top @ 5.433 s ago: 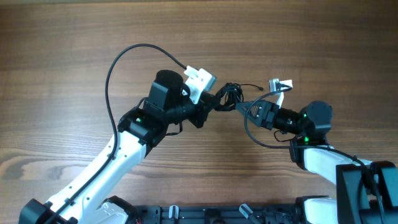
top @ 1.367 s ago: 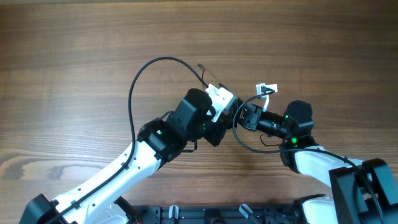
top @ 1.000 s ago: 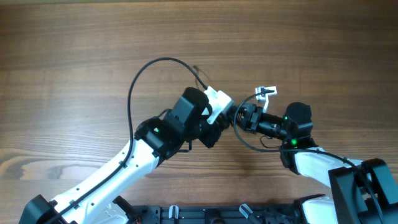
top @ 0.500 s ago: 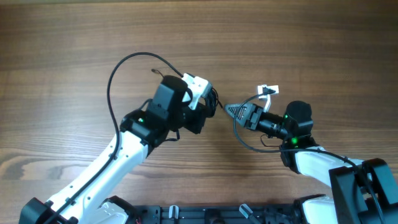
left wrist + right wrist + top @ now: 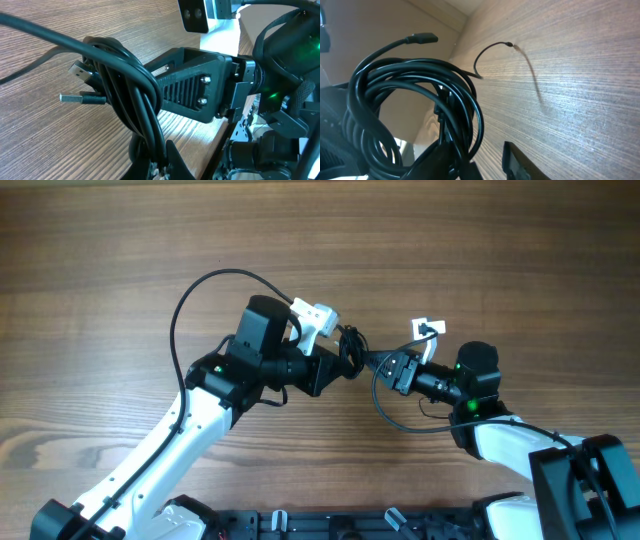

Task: Untangle cables

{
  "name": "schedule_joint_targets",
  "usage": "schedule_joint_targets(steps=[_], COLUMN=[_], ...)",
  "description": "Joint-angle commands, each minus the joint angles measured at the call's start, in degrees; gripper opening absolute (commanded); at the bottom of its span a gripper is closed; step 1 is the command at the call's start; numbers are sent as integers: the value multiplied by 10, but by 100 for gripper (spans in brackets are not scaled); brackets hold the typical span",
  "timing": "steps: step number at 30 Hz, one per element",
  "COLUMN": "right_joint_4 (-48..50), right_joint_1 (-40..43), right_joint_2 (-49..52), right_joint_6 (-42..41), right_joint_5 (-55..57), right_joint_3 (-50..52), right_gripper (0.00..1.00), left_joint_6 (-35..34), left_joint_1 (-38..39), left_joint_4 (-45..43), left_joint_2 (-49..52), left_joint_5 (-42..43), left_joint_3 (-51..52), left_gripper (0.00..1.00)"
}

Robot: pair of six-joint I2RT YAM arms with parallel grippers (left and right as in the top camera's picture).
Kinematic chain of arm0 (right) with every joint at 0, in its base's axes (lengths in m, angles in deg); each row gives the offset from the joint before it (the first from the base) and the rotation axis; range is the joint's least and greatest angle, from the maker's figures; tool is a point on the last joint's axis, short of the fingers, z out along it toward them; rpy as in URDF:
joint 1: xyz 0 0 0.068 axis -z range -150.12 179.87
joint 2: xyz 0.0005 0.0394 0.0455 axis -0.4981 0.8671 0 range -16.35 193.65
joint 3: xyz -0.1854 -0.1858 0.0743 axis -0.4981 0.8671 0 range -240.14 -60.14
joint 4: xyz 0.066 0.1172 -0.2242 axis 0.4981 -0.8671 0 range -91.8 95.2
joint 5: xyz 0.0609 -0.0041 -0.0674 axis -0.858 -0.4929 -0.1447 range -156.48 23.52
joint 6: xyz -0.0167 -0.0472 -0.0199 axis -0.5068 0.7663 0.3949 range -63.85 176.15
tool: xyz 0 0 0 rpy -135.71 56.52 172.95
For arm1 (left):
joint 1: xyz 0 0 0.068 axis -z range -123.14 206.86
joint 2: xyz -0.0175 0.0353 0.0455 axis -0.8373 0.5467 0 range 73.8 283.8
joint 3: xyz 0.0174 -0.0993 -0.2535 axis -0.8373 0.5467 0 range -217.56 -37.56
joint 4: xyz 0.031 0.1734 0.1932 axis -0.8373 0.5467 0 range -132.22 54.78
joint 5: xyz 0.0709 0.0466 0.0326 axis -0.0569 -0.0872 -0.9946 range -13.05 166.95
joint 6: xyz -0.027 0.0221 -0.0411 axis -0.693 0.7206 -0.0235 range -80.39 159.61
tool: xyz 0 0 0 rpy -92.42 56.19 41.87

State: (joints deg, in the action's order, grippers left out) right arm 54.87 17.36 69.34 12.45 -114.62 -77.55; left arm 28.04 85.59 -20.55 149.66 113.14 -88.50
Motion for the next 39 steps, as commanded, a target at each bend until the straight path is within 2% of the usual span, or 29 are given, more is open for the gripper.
schedule_joint_targets(steps=[1, 2, 4, 6, 9, 12, 20, 26, 33, 34, 36, 39], right_joint_4=[0, 0, 0, 0, 2, 22, 86, 87, 130, 129, 126, 126], right_joint_1=[-2, -2, -2, -2, -2, -2, -2, -2, -3, -3, -3, -3], right_joint_2=[-2, -2, -2, -2, -2, -2, -2, -2, -2, -2, -2, -2], right_joint_6=[-9, -17, -30, -30, -51, -78, -149, -166, -209, -210, -210, -210], right_joint_5=[5, 3, -10, -30, -47, -75, -107, -98, -98, -98, -99, -103], right_joint_3=[-9, -9, -9, -9, -9, -9, -9, -9, -9, -9, -9, -9], right_gripper=[18, 11, 5, 5, 5, 5, 5, 5, 5, 10, 50, 61], left_joint_6=[-9, -6, 15, 60, 71, 127, 134, 133, 133, 133, 133, 127], left_joint_1=[-5, -5, -5, -5, -5, -5, 22, 64, 107, 110, 110, 107], left_joint_4=[-4, -3, -2, 6, 13, 20, 14, -29, -49, -57, -74, -75], left_joint_2=[1, 1, 1, 1, 1, 1, 1, 1, 1, 1, 1, 1], left_joint_5=[19, 19, 14, -3, -60, -71, -71, 22, 50, 50, 49, 49], left_joint_3=[0, 0, 0, 0, 0, 0, 0, 0, 0, 0, 0, 0], left_gripper=[4, 4, 4, 4, 4, 4, 4, 4, 4, 4, 4, 4])
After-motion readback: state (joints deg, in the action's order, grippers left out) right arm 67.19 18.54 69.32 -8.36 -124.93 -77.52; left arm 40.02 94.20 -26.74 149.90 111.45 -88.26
